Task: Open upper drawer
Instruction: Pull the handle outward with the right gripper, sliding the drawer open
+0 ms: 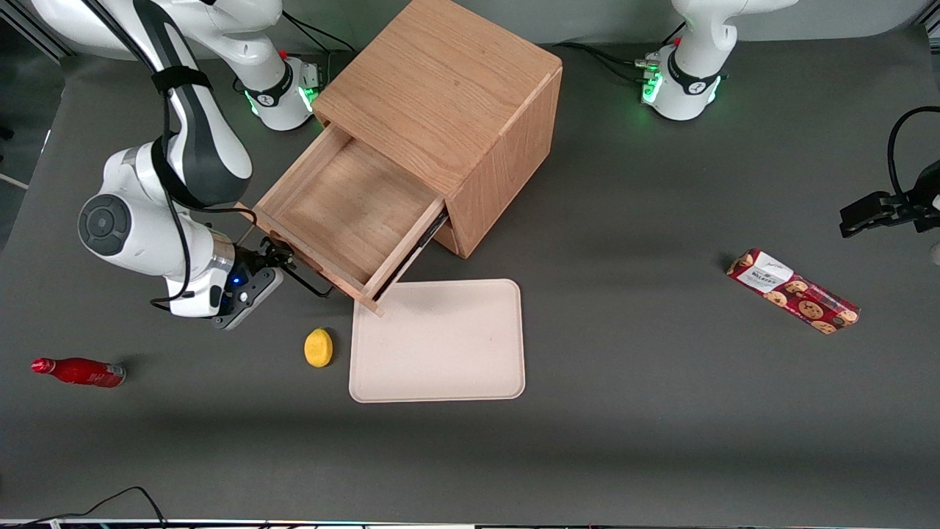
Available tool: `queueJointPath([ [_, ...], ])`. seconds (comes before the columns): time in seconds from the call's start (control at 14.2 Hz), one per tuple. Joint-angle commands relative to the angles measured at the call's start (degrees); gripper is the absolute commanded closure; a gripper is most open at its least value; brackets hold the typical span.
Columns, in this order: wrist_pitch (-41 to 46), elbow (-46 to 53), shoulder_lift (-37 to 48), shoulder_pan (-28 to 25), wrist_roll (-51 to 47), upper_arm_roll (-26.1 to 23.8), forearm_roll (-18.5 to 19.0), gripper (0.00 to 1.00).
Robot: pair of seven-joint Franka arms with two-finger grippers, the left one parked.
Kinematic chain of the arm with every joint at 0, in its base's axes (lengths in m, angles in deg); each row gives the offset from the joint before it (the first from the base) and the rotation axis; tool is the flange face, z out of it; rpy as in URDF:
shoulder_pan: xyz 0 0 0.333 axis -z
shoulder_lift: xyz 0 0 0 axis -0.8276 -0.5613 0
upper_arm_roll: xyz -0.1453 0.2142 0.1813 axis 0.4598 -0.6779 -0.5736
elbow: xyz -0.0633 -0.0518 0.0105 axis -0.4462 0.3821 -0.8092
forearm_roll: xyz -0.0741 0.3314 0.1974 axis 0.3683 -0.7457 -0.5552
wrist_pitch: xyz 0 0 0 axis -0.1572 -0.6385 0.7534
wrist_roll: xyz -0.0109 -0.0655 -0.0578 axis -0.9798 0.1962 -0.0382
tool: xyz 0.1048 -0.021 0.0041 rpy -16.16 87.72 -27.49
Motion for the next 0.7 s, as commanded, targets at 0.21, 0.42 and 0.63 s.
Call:
queueJointPath([
  [0.21,-0.1,2.4,-1.3,0.4,1.3,1.4,0.9,0.01],
  [0.42,-0.1,2.8,-1.4,0.4,1.2,1.4,0.8,0.01],
  [0.63,-0.1,2.8,-1.4,0.5,1.2,1.4,0.9,0.01],
])
